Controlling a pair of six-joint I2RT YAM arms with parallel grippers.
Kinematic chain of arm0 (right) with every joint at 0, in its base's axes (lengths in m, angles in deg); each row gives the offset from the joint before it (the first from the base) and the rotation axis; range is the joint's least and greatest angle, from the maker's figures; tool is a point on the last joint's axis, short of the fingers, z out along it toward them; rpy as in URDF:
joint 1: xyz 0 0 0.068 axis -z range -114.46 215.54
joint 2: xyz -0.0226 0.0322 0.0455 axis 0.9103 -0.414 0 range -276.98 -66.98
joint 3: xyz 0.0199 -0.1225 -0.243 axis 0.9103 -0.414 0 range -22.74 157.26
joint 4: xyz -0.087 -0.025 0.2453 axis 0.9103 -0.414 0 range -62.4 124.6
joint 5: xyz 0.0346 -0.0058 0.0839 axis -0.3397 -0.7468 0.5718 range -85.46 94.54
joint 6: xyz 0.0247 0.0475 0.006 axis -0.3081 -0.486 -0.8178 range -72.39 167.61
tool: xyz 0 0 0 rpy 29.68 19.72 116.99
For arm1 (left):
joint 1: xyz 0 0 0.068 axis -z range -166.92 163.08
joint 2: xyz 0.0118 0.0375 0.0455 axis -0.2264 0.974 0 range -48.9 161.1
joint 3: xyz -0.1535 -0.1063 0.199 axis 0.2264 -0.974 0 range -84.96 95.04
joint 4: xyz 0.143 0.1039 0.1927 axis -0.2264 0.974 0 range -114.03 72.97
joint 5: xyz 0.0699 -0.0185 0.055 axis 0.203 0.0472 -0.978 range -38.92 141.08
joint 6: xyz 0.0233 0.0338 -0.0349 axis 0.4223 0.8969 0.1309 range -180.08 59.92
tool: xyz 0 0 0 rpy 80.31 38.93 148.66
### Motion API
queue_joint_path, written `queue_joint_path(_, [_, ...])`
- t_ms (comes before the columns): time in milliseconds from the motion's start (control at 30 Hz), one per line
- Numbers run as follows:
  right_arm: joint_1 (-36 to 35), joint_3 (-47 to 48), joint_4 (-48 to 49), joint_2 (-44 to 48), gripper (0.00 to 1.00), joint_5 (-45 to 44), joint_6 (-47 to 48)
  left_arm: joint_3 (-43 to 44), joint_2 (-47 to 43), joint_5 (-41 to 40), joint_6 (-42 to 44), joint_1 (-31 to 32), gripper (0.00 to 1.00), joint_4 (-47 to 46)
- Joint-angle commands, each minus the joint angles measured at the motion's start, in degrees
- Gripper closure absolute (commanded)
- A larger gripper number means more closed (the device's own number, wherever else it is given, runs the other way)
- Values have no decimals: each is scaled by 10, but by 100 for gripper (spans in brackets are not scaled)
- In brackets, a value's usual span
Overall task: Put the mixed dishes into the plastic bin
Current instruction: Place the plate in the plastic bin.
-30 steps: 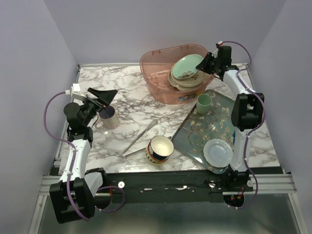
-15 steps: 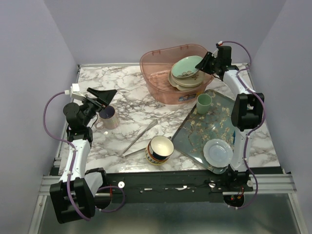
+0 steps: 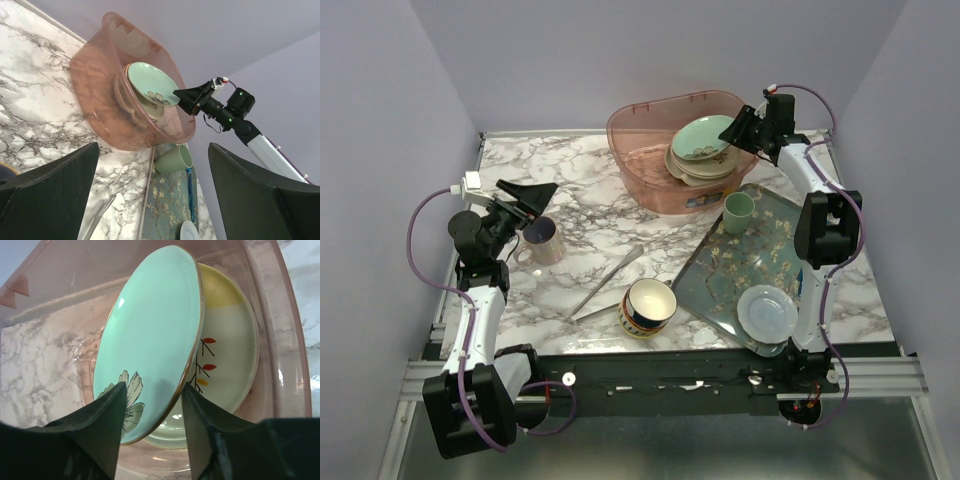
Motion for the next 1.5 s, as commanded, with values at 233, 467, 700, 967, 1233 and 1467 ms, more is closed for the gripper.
queue_joint_path(233, [4,-2,7,-16,35,-4,-1,5,1,18,-9,-10,1,-23])
queue_joint_path(467, [2,-13,-6,-11,28,-10,-15,4,2,19,-10,-12,1,-27])
queue_joint_path(700, [-8,-3,-32,-2,20,-46,-16,3,1,20,-15,-16,1,-31])
queue_joint_path(967, [-22,24,-57,-11,16,-109,-7,3,0,22,-16,-17,1,-33])
queue_joint_path(1233, [-27,45,-68,-31,11,-135,1,2,1,22,-18,-19,1,-37])
queue_joint_path(1467, [-30,56,-70,-48,11,-141,8,1,3,22,-21,-22,1,-38])
